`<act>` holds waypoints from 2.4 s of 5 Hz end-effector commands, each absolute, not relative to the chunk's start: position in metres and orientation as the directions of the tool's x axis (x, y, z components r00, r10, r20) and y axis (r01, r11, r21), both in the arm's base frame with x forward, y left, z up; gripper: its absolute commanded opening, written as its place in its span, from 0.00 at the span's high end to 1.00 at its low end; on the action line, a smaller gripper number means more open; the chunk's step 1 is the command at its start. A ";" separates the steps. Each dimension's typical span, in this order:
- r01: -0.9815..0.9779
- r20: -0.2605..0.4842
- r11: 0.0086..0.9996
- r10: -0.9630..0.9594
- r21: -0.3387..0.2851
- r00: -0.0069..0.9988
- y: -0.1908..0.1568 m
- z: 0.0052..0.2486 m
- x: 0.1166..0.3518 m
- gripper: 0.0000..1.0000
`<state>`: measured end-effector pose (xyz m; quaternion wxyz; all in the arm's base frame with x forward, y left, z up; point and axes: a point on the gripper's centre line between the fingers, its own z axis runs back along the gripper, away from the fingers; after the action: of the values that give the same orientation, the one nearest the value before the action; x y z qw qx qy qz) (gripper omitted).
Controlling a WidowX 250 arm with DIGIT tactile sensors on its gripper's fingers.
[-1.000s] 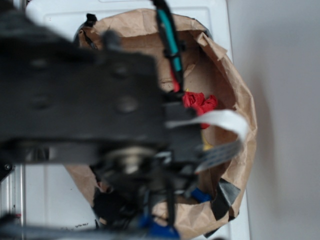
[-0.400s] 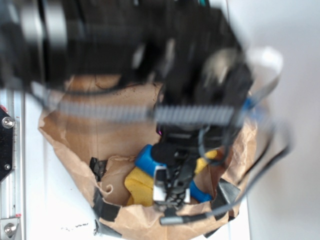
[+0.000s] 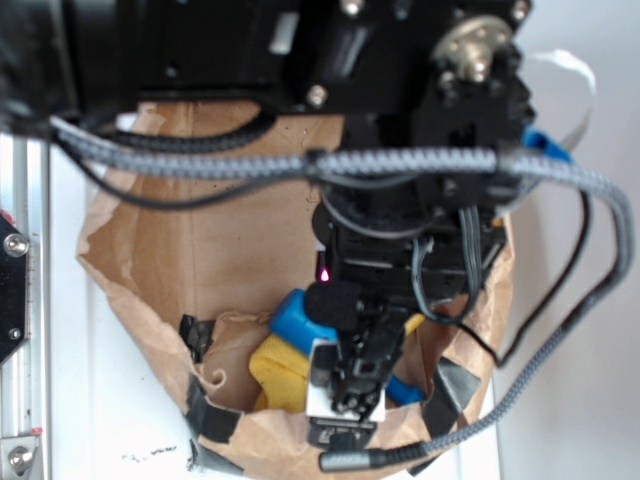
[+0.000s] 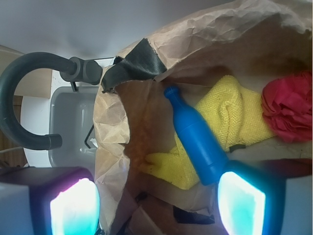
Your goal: Grab the blue bottle.
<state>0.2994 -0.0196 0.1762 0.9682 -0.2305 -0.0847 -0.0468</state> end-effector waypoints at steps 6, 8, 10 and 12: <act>0.322 0.182 0.947 -0.317 -0.002 0.931 -0.061 0.070 0.302 0.00; 0.260 0.163 0.962 -0.245 -0.080 0.956 -0.060 0.086 0.291 1.00; 0.148 0.315 0.970 -0.081 -0.195 0.946 -0.013 0.173 0.325 1.00; 0.000 0.410 0.986 0.069 -0.165 0.909 0.020 0.217 0.310 1.00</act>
<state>0.3160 0.0131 0.1808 0.9839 -0.0914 -0.1530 0.0135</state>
